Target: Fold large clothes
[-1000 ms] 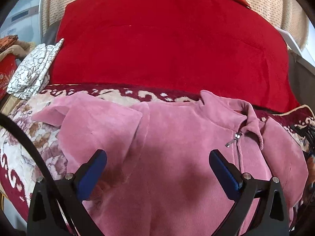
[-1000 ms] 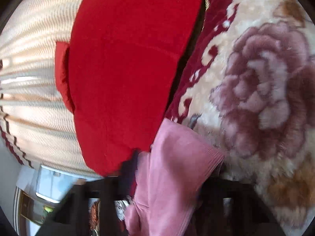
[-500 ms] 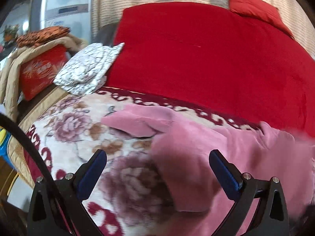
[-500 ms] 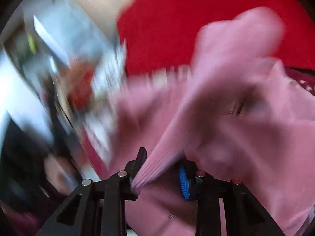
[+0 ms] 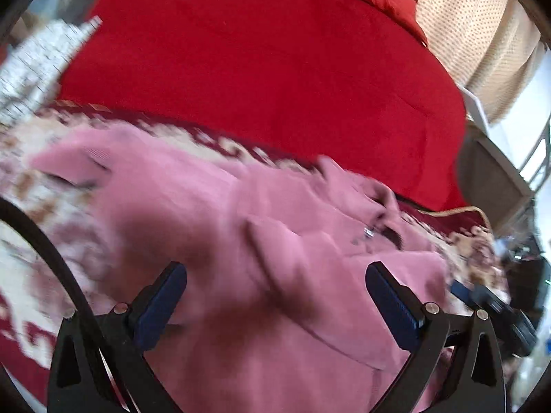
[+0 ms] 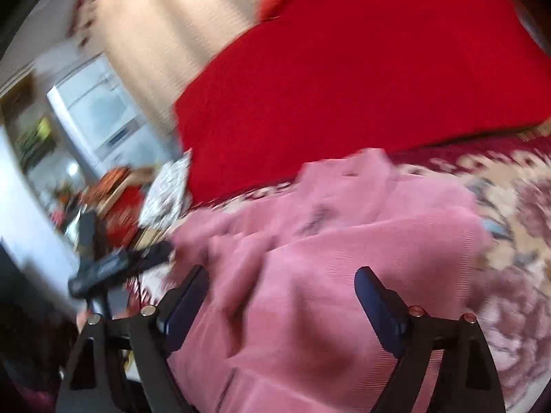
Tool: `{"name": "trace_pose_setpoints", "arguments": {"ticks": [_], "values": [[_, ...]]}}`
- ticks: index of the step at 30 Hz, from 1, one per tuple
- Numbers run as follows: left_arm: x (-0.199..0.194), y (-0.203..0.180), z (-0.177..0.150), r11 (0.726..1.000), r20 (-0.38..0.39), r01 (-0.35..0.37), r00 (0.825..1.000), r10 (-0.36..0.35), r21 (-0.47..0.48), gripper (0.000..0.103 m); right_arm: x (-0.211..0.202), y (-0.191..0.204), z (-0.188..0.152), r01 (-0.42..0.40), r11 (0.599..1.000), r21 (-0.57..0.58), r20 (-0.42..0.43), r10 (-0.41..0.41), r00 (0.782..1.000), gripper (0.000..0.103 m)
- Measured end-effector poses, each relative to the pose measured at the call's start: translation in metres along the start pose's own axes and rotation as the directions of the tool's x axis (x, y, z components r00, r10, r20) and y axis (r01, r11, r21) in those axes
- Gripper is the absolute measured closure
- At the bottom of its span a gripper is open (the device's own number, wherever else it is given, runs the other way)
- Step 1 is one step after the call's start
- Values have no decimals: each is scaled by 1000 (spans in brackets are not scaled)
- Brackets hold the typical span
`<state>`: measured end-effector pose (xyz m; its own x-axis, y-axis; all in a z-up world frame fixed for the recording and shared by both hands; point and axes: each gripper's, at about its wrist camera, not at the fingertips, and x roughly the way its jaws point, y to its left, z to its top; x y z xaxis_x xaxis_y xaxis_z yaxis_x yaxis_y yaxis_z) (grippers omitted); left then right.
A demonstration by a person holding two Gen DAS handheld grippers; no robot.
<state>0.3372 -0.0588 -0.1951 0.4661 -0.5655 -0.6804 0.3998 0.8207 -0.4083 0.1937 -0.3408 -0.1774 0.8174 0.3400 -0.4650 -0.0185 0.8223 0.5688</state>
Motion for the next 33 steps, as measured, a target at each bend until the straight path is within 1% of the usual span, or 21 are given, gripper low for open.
{"name": "trace_pose_setpoints", "arguments": {"ticks": [1,2,4,5,7,9,12,13,15,17,18,19,21,23,25,28,29,30,31,32,33], "values": [[6,-4,-2,1000,-18,15,1000,-15,-4,0,-1,-11,3,29,999,38,8,-29,1000,33],[15,-10,-4,1000,-42,27,999,-28,-6,0,-1,-22,4,63,995,76,16,-65,998,39],[30,-18,-9,1000,-97,4,995,-5,-6,0,1,-38,5,137,982,129,10,-140,990,51],[40,-20,-11,1000,-123,-10,992,8,-14,2,1,-42,8,170,975,140,8,-173,985,51],[50,-20,-12,999,-143,-9,990,3,-39,16,1,-52,10,193,971,144,15,-197,980,51],[60,-17,-13,996,-156,34,987,-46,-80,42,-3,-55,15,213,964,159,27,-220,975,51],[71,-13,-15,990,-166,59,983,-80,-129,47,-3,-65,15,238,952,195,18,-246,969,43],[71,-12,-15,990,-154,71,984,-90,-123,51,1,-68,14,249,946,205,3,-255,967,43],[68,-14,-15,987,-106,117,986,-128,-110,81,9,-72,12,258,944,207,-15,-261,965,43],[63,-16,-13,980,-63,171,982,-178,-105,87,18,-67,6,261,948,182,-23,-261,965,42],[58,-19,-12,974,-27,210,977,-213,-86,90,20,-64,5,266,949,167,-26,-266,964,42],[53,-23,-10,973,-4,224,974,-224,-62,91,21,-63,4,272,950,155,-19,-272,962,42],[40,-31,-7,970,34,243,970,-242,-2,93,14,-54,1,266,955,128,32,-273,962,42],[21,-33,-7,960,92,273,956,-278,64,95,10,-47,1,214,971,105,68,-222,973,42],[2,-31,-8,956,142,269,948,-284,120,95,11,-38,-1,203,976,76,69,-208,976,42],[-9,-17,-6,974,155,170,969,-194,152,94,18,-33,-5,196,978,69,43,-199,979,42],[-8,-12,-7,978,139,142,977,-163,151,87,21,-29,-6,165,984,62,30,-167,986,42],[-6,-4,-8,984,103,119,986,-134,134,69,25,-25,-6,124,991,54,15,-125,992,42],[-5,2,-8,988,76,113,990,-122,109,56,28,-20,-6,77,996,50,-3,-77,997,42],[-3,8,-9,991,50,116,992,-120,73,40,31,-14,-7,25,998,50,-22,-24,999,42],[-2,16,-9,990,33,135,990,-136,35,39,35,-9,-9,-25,998,59,-39,27,999,42]]}}
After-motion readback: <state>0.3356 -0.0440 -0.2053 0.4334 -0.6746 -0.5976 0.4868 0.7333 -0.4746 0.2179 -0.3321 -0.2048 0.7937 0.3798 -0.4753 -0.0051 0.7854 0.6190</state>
